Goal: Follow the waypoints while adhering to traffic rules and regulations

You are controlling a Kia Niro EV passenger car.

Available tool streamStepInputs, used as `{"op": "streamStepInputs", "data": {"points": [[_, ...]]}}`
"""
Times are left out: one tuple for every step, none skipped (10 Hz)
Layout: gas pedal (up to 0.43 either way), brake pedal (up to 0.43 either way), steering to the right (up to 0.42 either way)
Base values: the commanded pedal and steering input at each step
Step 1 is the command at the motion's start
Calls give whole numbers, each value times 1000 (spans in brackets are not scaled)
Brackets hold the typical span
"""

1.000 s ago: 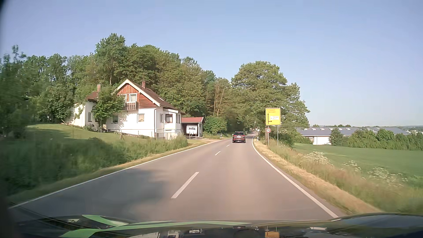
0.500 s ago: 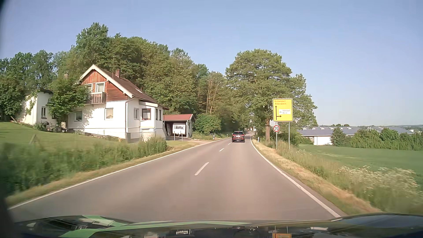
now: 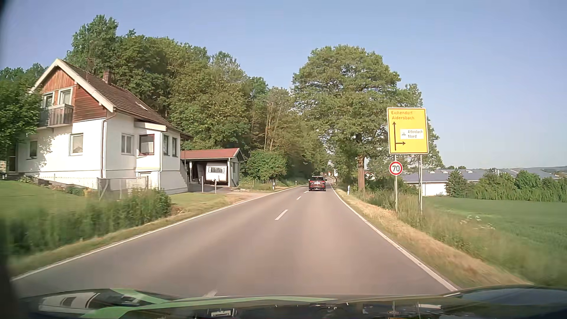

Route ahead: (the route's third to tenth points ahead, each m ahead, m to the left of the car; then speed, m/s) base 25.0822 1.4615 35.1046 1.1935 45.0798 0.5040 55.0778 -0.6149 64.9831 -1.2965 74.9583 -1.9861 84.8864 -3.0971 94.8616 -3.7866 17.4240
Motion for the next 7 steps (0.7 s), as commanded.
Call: {"op": "streamStepInputs", "data": {"points": [[0,0,11],[0,0,11],[0,0,11],[0,0,11],[0,0,11],[0,0,11],[0,0,10]]}}
